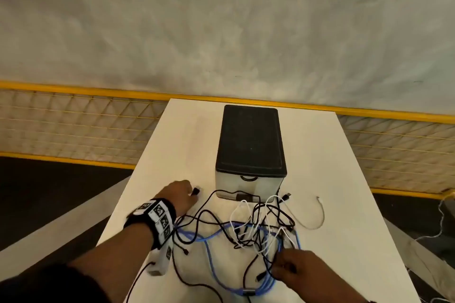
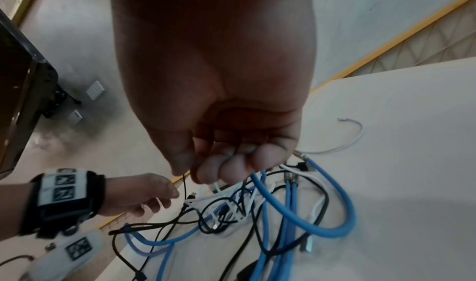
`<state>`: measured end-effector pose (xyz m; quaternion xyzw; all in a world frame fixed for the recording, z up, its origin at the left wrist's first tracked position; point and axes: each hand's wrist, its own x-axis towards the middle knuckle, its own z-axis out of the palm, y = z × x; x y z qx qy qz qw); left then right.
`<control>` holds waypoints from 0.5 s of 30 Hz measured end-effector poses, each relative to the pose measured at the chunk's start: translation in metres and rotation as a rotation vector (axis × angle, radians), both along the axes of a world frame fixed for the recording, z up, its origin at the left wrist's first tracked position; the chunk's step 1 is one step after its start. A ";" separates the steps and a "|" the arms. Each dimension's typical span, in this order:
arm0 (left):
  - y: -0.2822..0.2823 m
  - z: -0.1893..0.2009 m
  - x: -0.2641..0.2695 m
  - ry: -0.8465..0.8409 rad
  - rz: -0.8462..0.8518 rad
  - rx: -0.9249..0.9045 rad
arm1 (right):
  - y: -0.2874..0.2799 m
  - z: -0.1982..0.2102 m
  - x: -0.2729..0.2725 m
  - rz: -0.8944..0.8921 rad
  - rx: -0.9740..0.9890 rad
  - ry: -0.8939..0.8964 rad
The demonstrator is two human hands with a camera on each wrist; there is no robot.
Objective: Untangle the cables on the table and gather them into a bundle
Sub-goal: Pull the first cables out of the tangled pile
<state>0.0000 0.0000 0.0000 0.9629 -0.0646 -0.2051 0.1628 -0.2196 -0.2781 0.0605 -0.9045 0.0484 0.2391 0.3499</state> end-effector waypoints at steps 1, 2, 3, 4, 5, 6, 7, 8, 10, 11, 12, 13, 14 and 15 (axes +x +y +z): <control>-0.005 -0.005 0.007 0.076 -0.020 0.040 | -0.001 -0.003 0.000 -0.010 0.026 0.028; -0.008 -0.011 0.012 0.116 -0.022 0.101 | -0.001 0.001 0.002 -0.048 0.008 0.062; -0.013 -0.016 0.019 0.150 -0.036 0.139 | -0.004 0.003 0.001 -0.067 0.003 0.064; -0.014 -0.017 0.020 0.174 -0.020 0.163 | -0.003 0.009 0.001 -0.068 -0.005 0.060; -0.018 -0.022 0.025 0.186 -0.020 0.190 | -0.008 0.011 0.002 -0.076 -0.003 0.052; -0.019 -0.021 0.026 0.195 -0.016 0.205 | -0.009 0.015 0.004 -0.079 0.009 0.048; -0.021 -0.021 0.029 0.214 -0.024 0.202 | -0.011 0.018 0.007 -0.079 0.003 0.042; -0.022 -0.015 0.031 0.219 -0.033 0.182 | -0.012 0.024 0.010 -0.075 -0.013 0.024; -0.019 0.002 0.038 0.208 0.016 0.056 | -0.011 0.032 0.019 -0.066 -0.004 -0.012; -0.018 0.012 0.040 0.175 0.053 -0.044 | -0.009 0.035 0.023 -0.065 0.021 -0.036; -0.016 0.025 0.040 0.125 0.091 -0.148 | -0.007 0.039 0.027 -0.056 0.053 -0.069; -0.015 0.040 0.037 0.075 0.136 -0.260 | -0.003 0.042 0.032 -0.048 0.090 -0.098; -0.015 0.058 0.031 0.032 0.166 -0.375 | 0.000 0.044 0.035 -0.045 0.131 -0.123; -0.015 0.076 0.024 0.006 0.187 -0.475 | 0.005 0.045 0.040 -0.047 0.176 -0.138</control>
